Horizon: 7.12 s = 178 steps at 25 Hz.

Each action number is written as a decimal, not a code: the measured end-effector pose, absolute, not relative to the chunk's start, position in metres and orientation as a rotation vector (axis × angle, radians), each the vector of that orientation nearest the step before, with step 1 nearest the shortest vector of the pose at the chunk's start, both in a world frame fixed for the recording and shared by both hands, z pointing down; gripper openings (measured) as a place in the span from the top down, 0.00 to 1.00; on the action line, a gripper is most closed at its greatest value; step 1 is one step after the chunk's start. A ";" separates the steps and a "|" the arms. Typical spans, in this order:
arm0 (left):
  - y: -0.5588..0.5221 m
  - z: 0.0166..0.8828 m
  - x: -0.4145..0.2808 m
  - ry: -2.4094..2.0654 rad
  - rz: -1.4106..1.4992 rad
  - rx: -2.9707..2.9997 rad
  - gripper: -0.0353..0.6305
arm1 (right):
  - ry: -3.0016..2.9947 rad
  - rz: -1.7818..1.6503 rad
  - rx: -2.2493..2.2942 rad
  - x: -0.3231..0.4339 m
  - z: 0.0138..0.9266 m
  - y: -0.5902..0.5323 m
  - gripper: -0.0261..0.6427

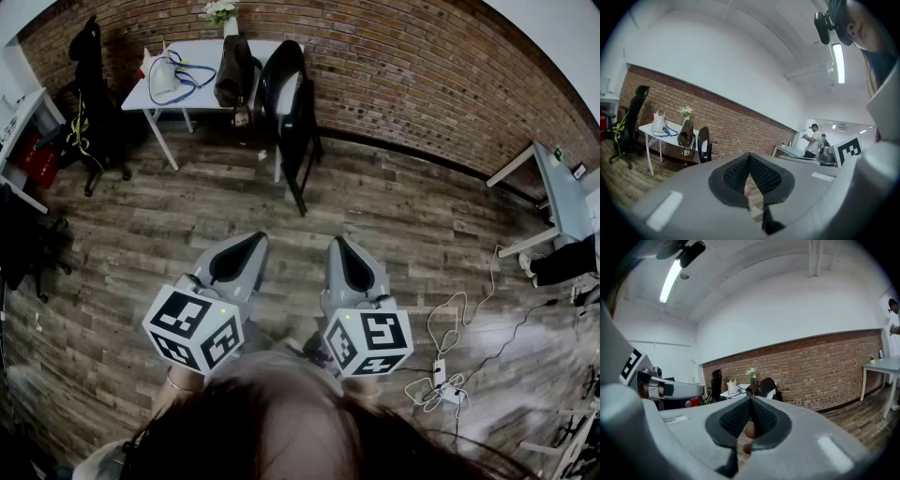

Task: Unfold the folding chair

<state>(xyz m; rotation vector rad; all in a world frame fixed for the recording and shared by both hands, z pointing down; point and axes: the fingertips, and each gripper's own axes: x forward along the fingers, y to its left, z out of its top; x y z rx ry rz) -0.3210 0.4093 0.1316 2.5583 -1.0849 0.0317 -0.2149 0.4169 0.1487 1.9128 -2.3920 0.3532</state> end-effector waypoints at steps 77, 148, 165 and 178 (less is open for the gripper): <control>0.101 0.146 -0.253 -1.172 0.161 2.509 0.95 | -2.612 0.540 1.865 -0.131 0.163 0.106 0.97; -0.208 0.233 -0.300 -1.232 0.342 2.283 0.90 | -2.319 0.822 1.684 -0.127 0.306 -0.163 0.88; -0.231 0.266 -0.298 -1.320 0.429 2.176 0.79 | -2.316 0.955 1.340 -0.131 0.389 -0.192 0.79; -0.245 0.290 -0.288 -1.265 0.517 2.173 0.71 | -2.292 1.073 1.146 -0.161 0.447 -0.189 0.69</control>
